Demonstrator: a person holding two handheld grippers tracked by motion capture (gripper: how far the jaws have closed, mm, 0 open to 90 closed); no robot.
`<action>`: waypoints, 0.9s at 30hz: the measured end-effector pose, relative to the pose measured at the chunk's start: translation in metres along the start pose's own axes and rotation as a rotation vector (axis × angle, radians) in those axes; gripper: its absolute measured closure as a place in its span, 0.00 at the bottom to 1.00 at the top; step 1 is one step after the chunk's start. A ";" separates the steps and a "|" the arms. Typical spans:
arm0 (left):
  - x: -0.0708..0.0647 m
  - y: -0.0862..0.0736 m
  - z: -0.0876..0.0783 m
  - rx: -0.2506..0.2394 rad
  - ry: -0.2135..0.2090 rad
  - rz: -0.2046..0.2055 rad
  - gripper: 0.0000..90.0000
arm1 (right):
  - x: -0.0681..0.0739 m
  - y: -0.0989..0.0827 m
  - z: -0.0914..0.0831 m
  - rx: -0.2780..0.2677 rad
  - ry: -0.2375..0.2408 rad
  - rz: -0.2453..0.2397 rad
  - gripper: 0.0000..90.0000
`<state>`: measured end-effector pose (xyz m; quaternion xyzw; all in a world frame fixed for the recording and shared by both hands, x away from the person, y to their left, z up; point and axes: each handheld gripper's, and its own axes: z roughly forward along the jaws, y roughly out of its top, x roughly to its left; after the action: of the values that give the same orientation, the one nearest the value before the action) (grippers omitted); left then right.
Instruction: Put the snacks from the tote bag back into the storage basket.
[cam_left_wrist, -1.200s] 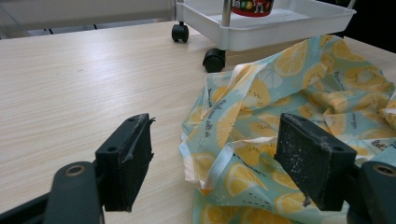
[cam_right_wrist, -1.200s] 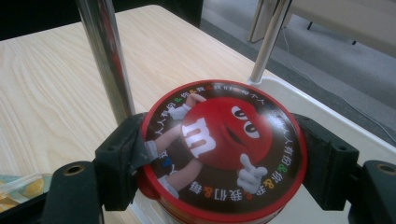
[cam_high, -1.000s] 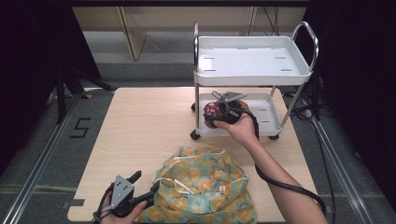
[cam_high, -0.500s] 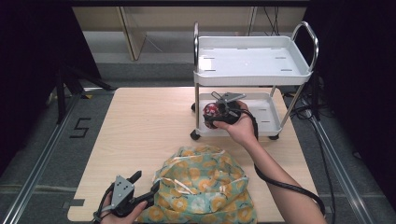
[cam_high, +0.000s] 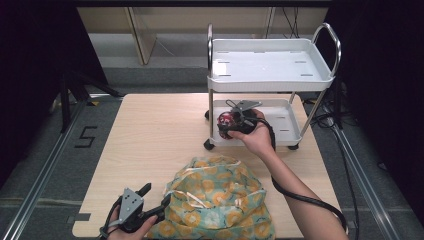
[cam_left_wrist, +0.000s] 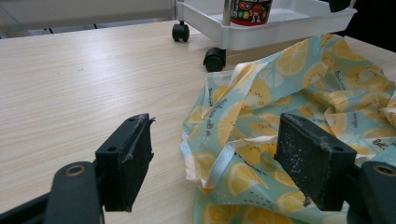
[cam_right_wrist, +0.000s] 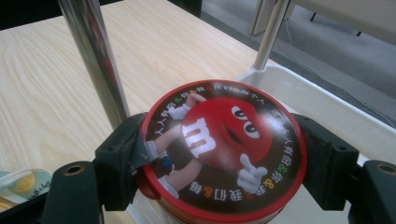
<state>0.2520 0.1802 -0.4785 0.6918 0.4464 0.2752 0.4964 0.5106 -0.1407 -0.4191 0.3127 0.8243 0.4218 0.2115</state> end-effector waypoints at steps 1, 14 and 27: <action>0.000 0.000 0.000 0.000 0.000 0.001 0.29 | 0.001 0.000 0.000 0.003 0.000 0.007 0.30; 0.000 0.000 0.000 0.002 -0.001 0.001 0.29 | 0.000 -0.003 0.003 0.001 0.008 0.006 0.30; 0.001 -0.001 0.001 -0.002 -0.007 0.005 0.29 | 0.002 -0.006 0.007 0.010 0.015 0.013 0.30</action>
<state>0.2528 0.1809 -0.4792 0.6934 0.4427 0.2744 0.4979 0.5116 -0.1383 -0.4283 0.3161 0.8259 0.4215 0.2007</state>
